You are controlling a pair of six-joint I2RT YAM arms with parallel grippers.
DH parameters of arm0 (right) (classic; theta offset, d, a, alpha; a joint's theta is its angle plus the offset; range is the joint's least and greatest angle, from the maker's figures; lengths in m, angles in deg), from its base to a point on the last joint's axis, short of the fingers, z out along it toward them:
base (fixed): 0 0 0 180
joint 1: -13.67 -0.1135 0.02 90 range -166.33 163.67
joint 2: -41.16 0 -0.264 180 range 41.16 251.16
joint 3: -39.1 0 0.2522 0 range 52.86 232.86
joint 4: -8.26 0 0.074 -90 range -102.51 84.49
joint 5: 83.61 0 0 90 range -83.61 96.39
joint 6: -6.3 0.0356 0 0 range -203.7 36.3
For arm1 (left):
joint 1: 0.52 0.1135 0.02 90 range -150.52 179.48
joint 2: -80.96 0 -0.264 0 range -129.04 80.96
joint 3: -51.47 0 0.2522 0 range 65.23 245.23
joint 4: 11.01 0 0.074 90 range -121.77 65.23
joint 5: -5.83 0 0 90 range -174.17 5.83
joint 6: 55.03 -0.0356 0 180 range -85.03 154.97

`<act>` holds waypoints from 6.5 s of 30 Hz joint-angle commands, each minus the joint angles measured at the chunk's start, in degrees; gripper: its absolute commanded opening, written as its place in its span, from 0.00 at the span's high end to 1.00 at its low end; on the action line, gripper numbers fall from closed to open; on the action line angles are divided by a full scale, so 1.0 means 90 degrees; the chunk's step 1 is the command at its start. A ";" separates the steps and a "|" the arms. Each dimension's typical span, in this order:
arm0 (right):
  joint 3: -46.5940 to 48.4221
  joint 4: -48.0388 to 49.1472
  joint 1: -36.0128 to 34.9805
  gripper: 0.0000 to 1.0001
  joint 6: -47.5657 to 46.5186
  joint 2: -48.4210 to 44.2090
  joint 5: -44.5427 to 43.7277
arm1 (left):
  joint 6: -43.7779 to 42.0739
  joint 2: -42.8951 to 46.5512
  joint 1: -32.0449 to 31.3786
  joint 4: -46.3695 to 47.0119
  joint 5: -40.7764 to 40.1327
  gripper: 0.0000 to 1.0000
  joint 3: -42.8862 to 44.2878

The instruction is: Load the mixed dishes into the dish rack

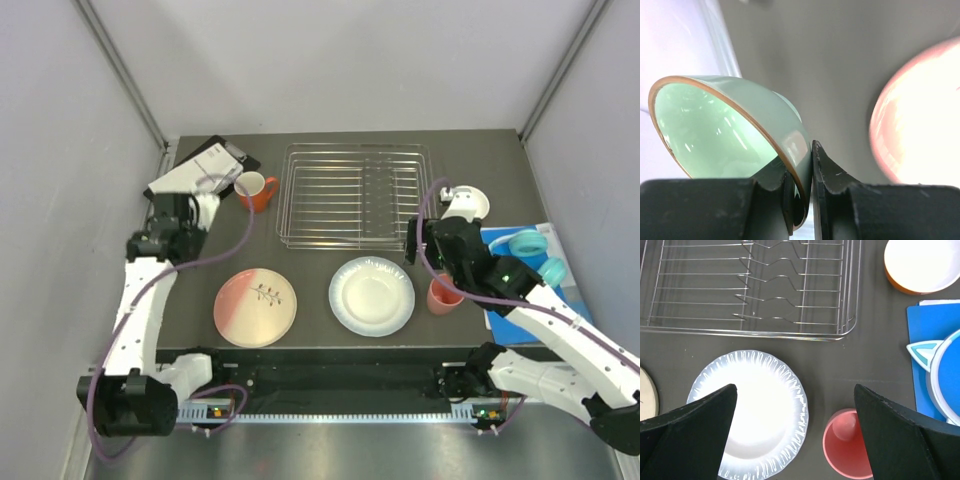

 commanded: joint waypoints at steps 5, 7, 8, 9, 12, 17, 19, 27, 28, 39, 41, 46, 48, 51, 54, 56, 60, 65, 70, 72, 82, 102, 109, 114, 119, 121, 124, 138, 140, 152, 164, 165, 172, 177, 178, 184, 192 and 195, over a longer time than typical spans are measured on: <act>0.0194 0.0201 -0.0080 0.00 0.0208 -0.1066 -0.0821 | 0.2120 -0.0732 0.0007 -0.0528 0.3735 1.00 0.4520; 0.0116 0.0395 -0.0080 0.00 0.0169 -0.1417 -0.0938 | 0.3092 -0.1082 0.0007 0.0113 0.4566 1.00 0.4882; 0.0057 0.0425 -0.0080 0.00 0.0169 -0.1525 -0.0987 | 0.3515 -0.1249 0.0007 0.0398 0.5459 1.00 0.4942; 0.0047 0.0455 -0.0080 0.00 0.0169 -0.1623 -0.1036 | 0.3964 -0.1434 -0.0032 0.0749 0.5816 1.00 0.5000; 0.0027 0.0533 -0.0080 0.00 0.0237 -0.2004 -0.1192 | 0.5847 -0.2332 -0.0400 0.2019 0.6550 1.00 0.5244; 0.0096 0.0485 -0.0080 0.00 0.0247 -0.2356 -0.1329 | 0.6311 -0.3943 -0.1581 0.2733 0.6864 1.00 0.6181; 0.0096 0.0445 -0.0080 0.00 0.0315 -0.2386 -0.1339 | 0.6575 -0.4530 -0.1964 0.3017 0.7079 1.00 0.6601; 0.0164 0.0445 -0.0090 0.00 0.0560 -0.2162 -0.1368 | 0.8155 -0.6384 -0.2952 0.5194 0.7265 1.00 0.7821; 0.0174 0.0445 -0.0090 0.00 0.0569 -0.2132 -0.1378 | 0.8419 -0.6513 -0.3001 0.5931 0.7294 1.00 0.7833; 0.0154 0.0426 -0.0090 0.00 0.0638 -0.1937 -0.1329 | 0.8979 -0.8074 -0.3616 0.7588 0.6514 1.00 0.8038; 0.0135 0.0464 -0.0090 0.00 0.0589 -0.1869 -0.1242 | 0.8949 -0.8290 -0.3694 0.7783 0.6523 1.00 0.8067; 0.0008 0.0650 -0.0100 0.00 0.0521 -0.1790 -0.1076 | 0.8715 -0.8994 -0.3889 0.7686 0.6435 1.00 0.8682; -0.0089 0.0728 -0.0090 0.00 0.0530 -0.1809 -0.1036 | 0.8695 -0.9198 -0.3948 0.7696 0.6396 1.00 0.8916; -0.0168 0.0728 -0.0090 0.00 0.0579 -0.1849 -0.0958 | 0.8598 -0.9326 -0.3997 0.7696 0.6308 1.00 0.8927; -0.0207 0.0690 -0.0100 0.00 0.0618 -0.1907 -0.0900 | 0.8490 -0.9404 -0.3997 0.7628 0.6220 1.00 0.8878; -0.0207 0.0670 -0.0090 0.00 0.0618 -0.1917 -0.0880 | 0.8383 -0.9434 -0.3997 0.7560 0.6133 1.00 0.8858; -0.0168 0.0631 -0.0100 0.00 0.0638 -0.1907 -0.0890 | 0.8100 -0.9512 -0.4007 0.7423 0.5938 1.00 0.8868; -0.0090 0.0582 -0.0100 0.00 0.0658 -0.1868 -0.0880 | 0.7563 -0.9561 -0.4007 0.7169 0.5479 0.98 0.8868; -0.0041 0.0562 -0.0100 0.00 0.0648 -0.1878 -0.0880 | 0.6898 -0.9571 -0.4007 0.6886 0.4669 1.00 0.8839; -0.0041 0.0562 -0.0100 0.00 0.0657 -0.1888 -0.0890 | 0.6791 -0.9571 -0.4036 0.6856 0.4658 1.00 0.8780; -0.0012 0.0485 -0.0100 0.00 0.0745 -0.1917 -0.0870 | 0.6429 -0.9463 -0.4222 0.6729 0.4297 0.61 0.8381; 0.0282 -0.0493 0.0154 0.00 0.1771 -0.0960 -0.2843 | 0.6487 -0.7658 -0.3949 0.5753 0.4960 0.01 0.7804; 0.0008 0.0102 0.2884 0.00 0.1488 -0.0180 -0.0524 | 0.5504 -0.6195 -0.3510 0.4406 0.4619 0.01 0.7131; 0.0055 0.0835 0.4949 0.00 0.1263 0.1128 0.1248 | 0.4848 -0.5236 -0.2701 0.3275 0.4521 0.01 0.6652; 0.0535 0.1138 0.5008 0.00 0.1321 0.2143 0.1658 | 0.4194 -0.4162 -0.1996 0.2764 0.4424 0.01 0.5823; 0.0623 0.1372 0.5008 0.00 0.1360 0.2378 0.1854 | 0.3941 -0.3753 -0.1830 0.2648 0.4268 0.01 0.5453; 0.0818 0.1363 0.5008 0.00 0.1400 0.2691 0.1913 | 0.3560 -0.3332 -0.1790 0.2317 0.3937 0.01 0.5091; 0.1199 0.1851 0.5496 0.00 0.1449 0.4030 0.1806 | 0.2584 -0.1613 -0.1039 0.1729 0.3047 0.01 0.3557; 0.1393 0.1842 0.5496 0.00 0.1439 0.4273 0.1786 | 0.2426 -0.1495 -0.1028 0.1700 0.2959 0.01 0.3458; 0.1931 0.2173 0.5506 0.07 0.1517 0.5514 0.1757 | 0.1791 -0.0392 -0.1019 0.1631 0.2178 0.01 0.2228; 0.1746 0.2506 0.5545 0.38 0.1449 0.5846 0.1766 | 0.1673 0.0331 -0.1009 0.1651 0.1835 0.01 0.1652; 0.1756 0.2515 0.5555 0.44 0.1458 0.5895 0.1776 | 0.1673 0.0361 -0.1009 0.1641 0.1806 0.01 0.1613; 0.1844 0.2594 0.5565 0.58 0.1322 0.6179 0.1728 | 0.1683 0.0868 -0.1009 0.1788 0.1562 0.01 0.0978; 0.1590 0.2662 0.5574 0.82 0.1292 0.6082 0.1698 | 0.1664 0.1337 -0.0999 0.1641 0.1445 0.01 0.0480; 0.1542 0.2662 0.5574 0.89 0.1292 0.6013 0.1708 | 0.1673 0.1396 -0.0999 0.1631 0.1406 0.01 0.0412; 0.1929 0.2312 0.5204 1.00 0.0923 0.4794 0.1494 | 0.1644 0.1737 -0.0999 0.1329 0.1533 0.01 -0.0008; 0.2498 0.1022 0.3059 1.00 -0.0248 0.3026 -0.1180 | 0.1742 0.1797 -0.0999 0.1524 0.1572 0.01 -0.0214; 0.2673 0.0593 0.2209 1.00 -0.0804 0.2946 -0.2069 | 0.1732 0.1719 -0.0999 0.1573 0.1562 0.01 -0.0126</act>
